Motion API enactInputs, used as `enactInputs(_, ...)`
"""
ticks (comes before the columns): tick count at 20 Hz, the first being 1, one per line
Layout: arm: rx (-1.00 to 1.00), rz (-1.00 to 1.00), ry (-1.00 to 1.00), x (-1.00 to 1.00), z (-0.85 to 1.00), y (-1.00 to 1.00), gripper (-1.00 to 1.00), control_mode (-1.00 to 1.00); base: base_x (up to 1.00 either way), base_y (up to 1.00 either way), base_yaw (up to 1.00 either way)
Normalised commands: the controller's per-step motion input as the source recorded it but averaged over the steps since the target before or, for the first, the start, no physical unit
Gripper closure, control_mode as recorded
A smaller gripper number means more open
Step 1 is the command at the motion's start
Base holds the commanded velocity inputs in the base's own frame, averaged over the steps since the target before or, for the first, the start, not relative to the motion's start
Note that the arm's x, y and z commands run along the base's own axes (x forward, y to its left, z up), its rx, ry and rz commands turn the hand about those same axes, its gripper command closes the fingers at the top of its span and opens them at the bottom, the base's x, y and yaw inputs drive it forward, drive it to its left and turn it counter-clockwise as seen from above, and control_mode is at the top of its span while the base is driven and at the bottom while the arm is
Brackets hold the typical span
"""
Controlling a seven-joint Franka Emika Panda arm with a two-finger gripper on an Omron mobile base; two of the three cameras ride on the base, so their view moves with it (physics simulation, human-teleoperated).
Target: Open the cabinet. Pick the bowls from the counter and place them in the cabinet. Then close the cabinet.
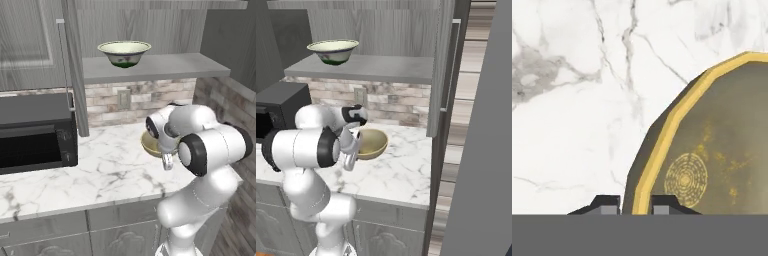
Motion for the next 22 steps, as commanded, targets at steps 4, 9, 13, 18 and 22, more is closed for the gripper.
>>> enactInputs(4, -0.04, 0.00, -0.36, -0.45, 0.85, 0.08, 1.00, -1.00, 0.00, 0.00, 0.00)
enactInputs(9, -0.04, 0.00, -0.29, -0.39, 0.84, 0.08, 1.00, -1.00, 0.00, 0.00, 0.00)
enactInputs(13, -0.05, 0.00, -0.25, -0.46, 0.92, 0.06, 1.00, -1.00, 0.00, 0.00, 0.00)
enactInputs(18, -0.01, 0.00, -0.21, -0.64, 0.85, 0.00, 1.00, -1.00, 0.00, 0.00, 0.00)
enactInputs(22, 0.00, 0.00, -0.17, -0.58, 0.63, 0.00, 1.00, -1.00, 0.00, 0.00, 0.00)
